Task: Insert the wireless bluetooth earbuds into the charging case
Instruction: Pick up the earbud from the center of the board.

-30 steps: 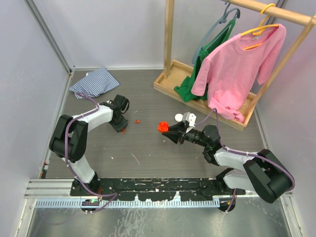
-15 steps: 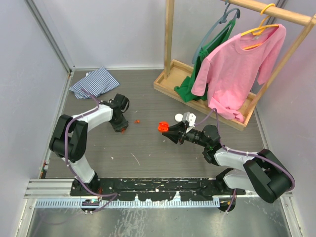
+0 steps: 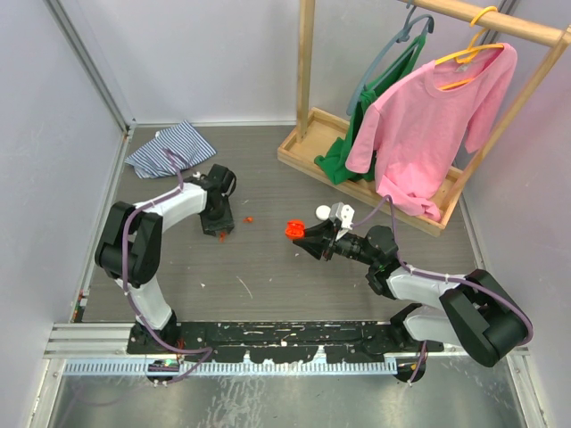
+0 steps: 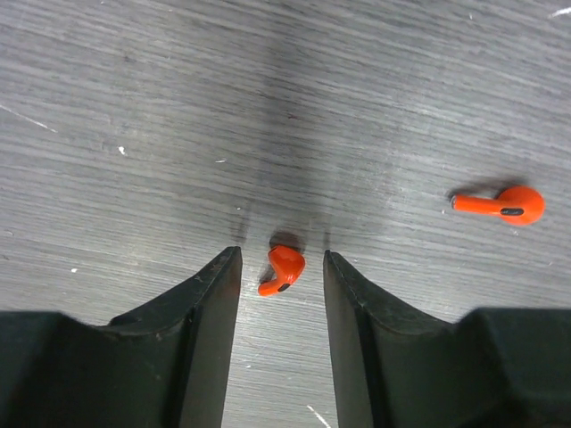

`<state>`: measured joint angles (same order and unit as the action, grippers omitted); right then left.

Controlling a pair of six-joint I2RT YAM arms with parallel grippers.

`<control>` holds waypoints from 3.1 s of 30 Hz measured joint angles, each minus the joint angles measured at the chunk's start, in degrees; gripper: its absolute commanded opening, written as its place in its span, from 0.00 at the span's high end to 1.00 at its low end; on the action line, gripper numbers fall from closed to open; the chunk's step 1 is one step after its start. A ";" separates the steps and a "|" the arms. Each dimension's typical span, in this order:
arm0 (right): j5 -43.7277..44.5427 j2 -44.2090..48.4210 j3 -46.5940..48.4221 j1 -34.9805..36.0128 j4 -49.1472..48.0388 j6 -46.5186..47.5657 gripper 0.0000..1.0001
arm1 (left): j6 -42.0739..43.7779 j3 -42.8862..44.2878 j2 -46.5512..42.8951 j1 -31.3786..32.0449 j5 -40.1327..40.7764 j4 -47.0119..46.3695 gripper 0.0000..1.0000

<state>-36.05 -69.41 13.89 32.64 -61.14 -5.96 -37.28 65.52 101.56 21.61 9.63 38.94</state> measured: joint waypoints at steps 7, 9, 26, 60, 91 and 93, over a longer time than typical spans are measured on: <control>0.00 0.00 0.00 0.02 0.00 0.00 0.99 | 8.61 0.02 0.00 0.00 -3.52 -0.55 0.53; -0.02 0.00 0.00 0.04 0.00 0.00 0.99 | 10.71 0.02 0.00 0.02 -4.76 -0.81 0.54; -0.04 -0.26 0.04 0.31 -0.04 -0.04 0.99 | 19.98 0.04 0.35 -0.72 -7.91 -2.01 0.69; -0.48 -0.39 0.07 0.42 -0.02 -0.17 0.99 | 20.24 0.90 1.84 -0.72 -7.19 -0.48 0.93; 2.47 -0.37 -0.07 1.46 -1.33 0.37 0.99 | 1.60 -7.80 -29.79 8.31 -6.27 -10.58 0.98; 3.48 -0.37 -0.22 1.66 -1.53 0.81 0.99 | 0.39 -7.80 -31.41 9.88 -5.88 -11.80 0.98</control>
<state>-32.58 -69.78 13.67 34.30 -62.67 -5.15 -36.88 57.71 70.15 31.48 3.75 27.14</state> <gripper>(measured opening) 0.324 0.182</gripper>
